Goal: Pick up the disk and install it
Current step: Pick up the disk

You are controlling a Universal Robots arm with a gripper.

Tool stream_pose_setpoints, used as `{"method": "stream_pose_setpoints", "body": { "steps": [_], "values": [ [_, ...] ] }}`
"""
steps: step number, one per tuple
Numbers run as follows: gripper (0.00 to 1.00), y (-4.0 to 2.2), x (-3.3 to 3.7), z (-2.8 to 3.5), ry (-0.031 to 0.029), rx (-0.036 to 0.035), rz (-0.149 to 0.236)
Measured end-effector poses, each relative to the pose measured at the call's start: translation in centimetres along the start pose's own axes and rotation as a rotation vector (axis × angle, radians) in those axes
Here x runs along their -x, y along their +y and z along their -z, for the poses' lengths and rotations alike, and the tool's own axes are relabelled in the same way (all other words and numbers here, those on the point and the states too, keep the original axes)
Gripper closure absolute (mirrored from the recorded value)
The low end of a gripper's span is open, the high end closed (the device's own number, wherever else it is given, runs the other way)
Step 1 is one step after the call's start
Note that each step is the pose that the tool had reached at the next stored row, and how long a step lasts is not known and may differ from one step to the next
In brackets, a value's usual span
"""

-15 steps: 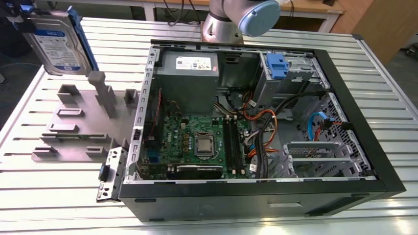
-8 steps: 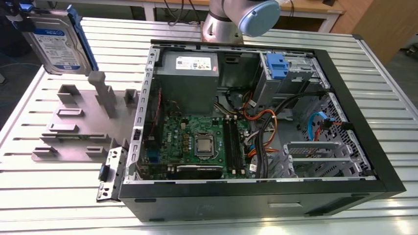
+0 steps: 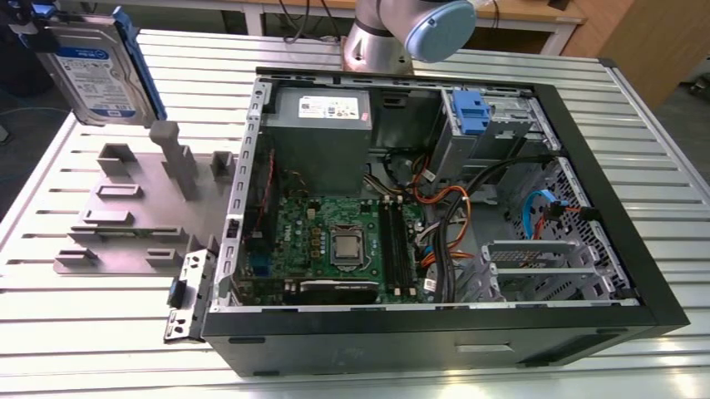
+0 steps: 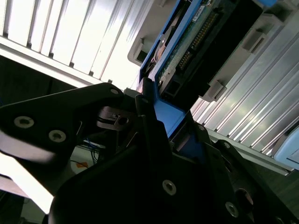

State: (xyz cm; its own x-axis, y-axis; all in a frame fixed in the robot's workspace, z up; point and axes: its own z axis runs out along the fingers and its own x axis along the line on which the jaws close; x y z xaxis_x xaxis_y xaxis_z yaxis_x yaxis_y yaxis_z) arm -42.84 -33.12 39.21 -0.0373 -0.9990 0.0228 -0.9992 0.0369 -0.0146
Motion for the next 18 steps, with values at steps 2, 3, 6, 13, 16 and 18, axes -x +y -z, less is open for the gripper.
{"method": "stream_pose_setpoints", "body": {
  "steps": [2,3,6,13,16,18],
  "values": [
    [0.64,0.0,0.0,0.05,0.0,0.0,0.0],
    [0.64,0.0,0.0,0.08,0.0,0.0001,0.0],
    [0.64,0.0,0.0,0.14,0.0,-0.0001,0.0],
    [0.64,0.0,-0.01,0.32,0.0,0.0,0.0],
    [0.64,0.0,-0.01,0.39,0.0001,0.0001,0.0],
    [0.64,0.0,-0.01,0.43,0.0,0.0,0.0]
  ]
}}
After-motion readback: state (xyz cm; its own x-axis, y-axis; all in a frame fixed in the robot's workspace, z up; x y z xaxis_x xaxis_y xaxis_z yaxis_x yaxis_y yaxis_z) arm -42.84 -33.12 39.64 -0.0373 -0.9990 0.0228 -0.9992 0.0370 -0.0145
